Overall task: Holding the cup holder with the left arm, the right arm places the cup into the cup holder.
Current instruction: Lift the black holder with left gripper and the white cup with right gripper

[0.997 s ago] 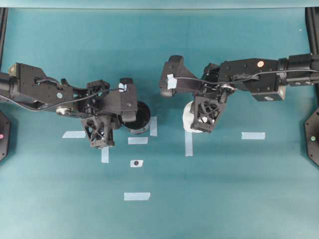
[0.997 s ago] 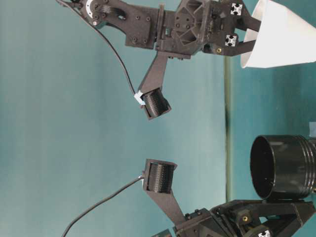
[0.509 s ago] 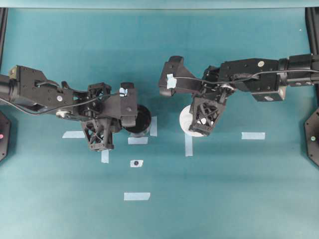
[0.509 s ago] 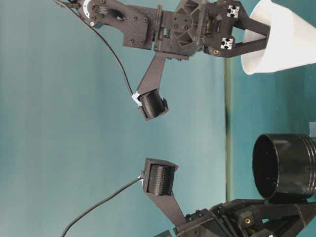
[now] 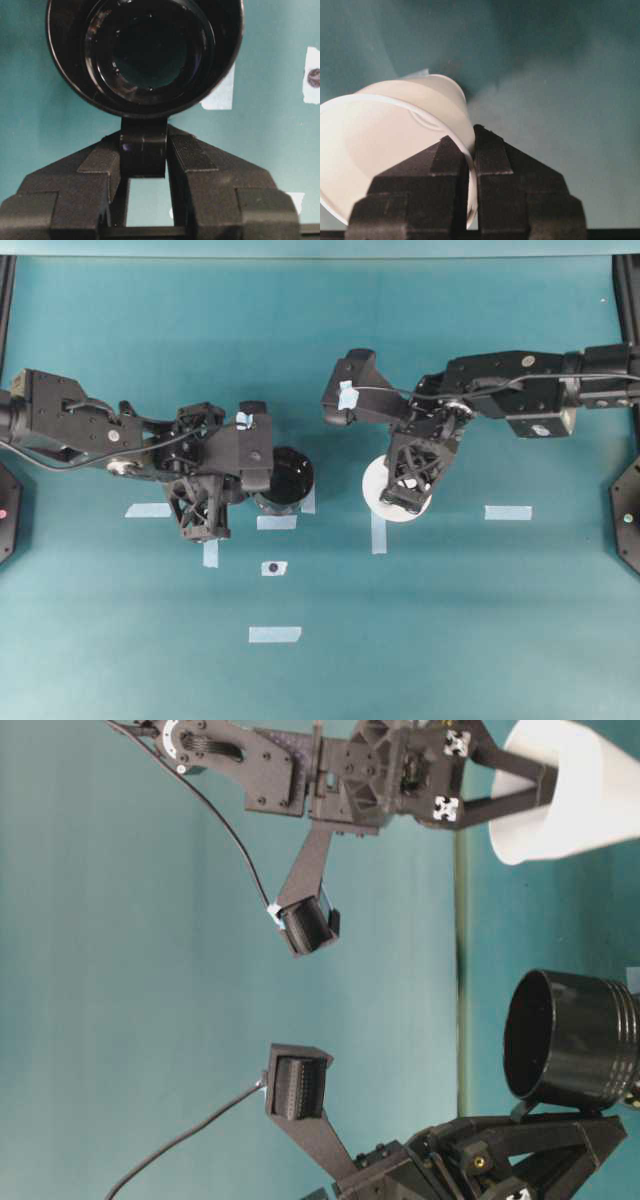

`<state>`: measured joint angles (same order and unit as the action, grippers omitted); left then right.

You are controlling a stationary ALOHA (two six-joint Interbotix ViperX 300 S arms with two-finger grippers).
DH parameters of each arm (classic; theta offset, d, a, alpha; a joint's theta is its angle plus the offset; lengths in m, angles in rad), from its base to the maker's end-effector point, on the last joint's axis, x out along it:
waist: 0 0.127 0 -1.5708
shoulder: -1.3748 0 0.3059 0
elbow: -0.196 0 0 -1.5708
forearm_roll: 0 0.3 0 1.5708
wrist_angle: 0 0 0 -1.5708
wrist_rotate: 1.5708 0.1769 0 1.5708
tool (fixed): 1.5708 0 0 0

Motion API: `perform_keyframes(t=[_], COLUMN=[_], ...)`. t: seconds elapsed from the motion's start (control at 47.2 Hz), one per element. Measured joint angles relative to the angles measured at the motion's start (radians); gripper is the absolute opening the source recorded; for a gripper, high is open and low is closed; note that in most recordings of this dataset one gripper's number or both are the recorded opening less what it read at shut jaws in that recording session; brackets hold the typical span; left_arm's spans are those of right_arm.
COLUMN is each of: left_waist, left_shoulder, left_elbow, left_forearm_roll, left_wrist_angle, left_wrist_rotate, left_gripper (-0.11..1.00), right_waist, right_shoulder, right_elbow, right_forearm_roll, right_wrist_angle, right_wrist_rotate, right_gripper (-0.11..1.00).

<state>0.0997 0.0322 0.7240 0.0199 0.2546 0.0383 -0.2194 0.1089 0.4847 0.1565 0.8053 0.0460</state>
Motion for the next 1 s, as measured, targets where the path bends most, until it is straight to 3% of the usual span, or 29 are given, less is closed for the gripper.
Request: perform_keyframes(t=[0.424,0.997], left_waist=[0.000,0.000], left_shoulder=[-0.040,-0.067], left_elbow=[0.040,0.049], left_forearm_roll=[-0.002,-0.002], left_wrist_angle=[-0.149,-0.242], left_wrist_rotate=[0.000,0.000], left_gripper=[0.24,0.24], right_waist=[-0.028,-0.041], right_shoulder=[-0.041,-0.158], right_elbow=[0.000,-0.012], right_forearm_roll=[0.002,0.015], right_wrist_angle=[0.031,0.092], right_wrist_rotate=[-0.002,0.021], right_gripper=[0.05,0.05])
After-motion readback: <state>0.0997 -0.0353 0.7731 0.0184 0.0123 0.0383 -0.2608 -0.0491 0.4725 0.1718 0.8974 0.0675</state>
